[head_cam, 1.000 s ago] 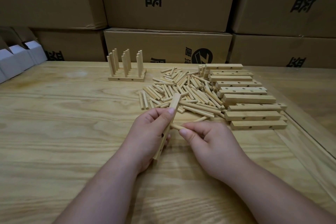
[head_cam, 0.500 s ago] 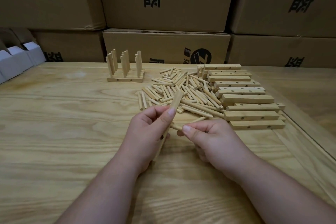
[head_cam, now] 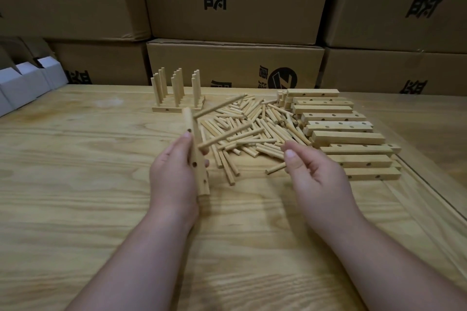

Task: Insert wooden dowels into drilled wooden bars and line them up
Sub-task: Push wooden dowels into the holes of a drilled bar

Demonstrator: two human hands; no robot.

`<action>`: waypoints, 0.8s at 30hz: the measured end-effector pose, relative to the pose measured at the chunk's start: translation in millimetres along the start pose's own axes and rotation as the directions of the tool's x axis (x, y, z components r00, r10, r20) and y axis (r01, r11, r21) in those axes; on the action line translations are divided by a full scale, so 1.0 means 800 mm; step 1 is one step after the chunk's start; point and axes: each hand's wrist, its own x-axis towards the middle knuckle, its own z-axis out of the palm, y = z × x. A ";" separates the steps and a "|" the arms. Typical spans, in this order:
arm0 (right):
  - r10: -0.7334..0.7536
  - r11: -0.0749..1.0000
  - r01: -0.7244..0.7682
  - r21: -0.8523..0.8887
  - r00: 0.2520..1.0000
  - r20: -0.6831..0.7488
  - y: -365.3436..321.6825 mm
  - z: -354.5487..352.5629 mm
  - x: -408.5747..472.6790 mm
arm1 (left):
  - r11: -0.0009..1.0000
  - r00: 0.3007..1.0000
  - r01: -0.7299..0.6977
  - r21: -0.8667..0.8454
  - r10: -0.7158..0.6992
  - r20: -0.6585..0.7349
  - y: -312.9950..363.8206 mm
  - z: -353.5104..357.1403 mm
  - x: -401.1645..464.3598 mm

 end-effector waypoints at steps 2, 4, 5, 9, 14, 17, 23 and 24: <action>-0.062 0.992 0.066 -0.109 0.997 0.044 -0.002 0.006 0.000 | 0.996 0.998 0.023 -0.083 -0.028 -0.058 0.003 -0.003 0.005; -0.126 0.967 0.155 -0.203 0.980 0.153 -0.006 0.015 -0.004 | 0.993 0.997 0.028 -0.113 -0.037 -0.071 0.002 -0.004 0.007; -0.138 0.949 0.198 -0.244 0.960 0.243 -0.009 0.020 -0.006 | 0.992 0.997 0.029 -0.122 -0.038 -0.070 0.001 -0.004 0.007; -0.188 0.814 0.436 -0.385 0.824 0.535 -0.007 0.042 -0.015 | 0.992 0.998 0.010 -0.129 -0.018 -0.059 -0.003 -0.001 0.006; -0.168 0.791 0.486 -0.372 0.757 0.632 -0.003 0.045 -0.015 | 0.994 0.998 -0.007 -0.110 0.001 -0.057 -0.007 -0.001 0.007; -0.220 0.817 0.465 -0.341 0.798 0.561 -0.006 0.043 -0.015 | 0.995 0.999 -0.007 -0.102 0.002 -0.048 -0.007 -0.001 0.007; -0.227 0.845 0.377 -0.379 0.895 0.384 -0.007 0.043 -0.014 | 0.999 1.000 -0.017 -0.049 0.016 -0.005 -0.008 0.001 0.005; -0.189 0.839 0.361 -0.408 0.896 0.403 -0.006 0.044 -0.014 | 0.999 1.000 -0.026 -0.034 0.026 0.010 -0.008 0.001 0.004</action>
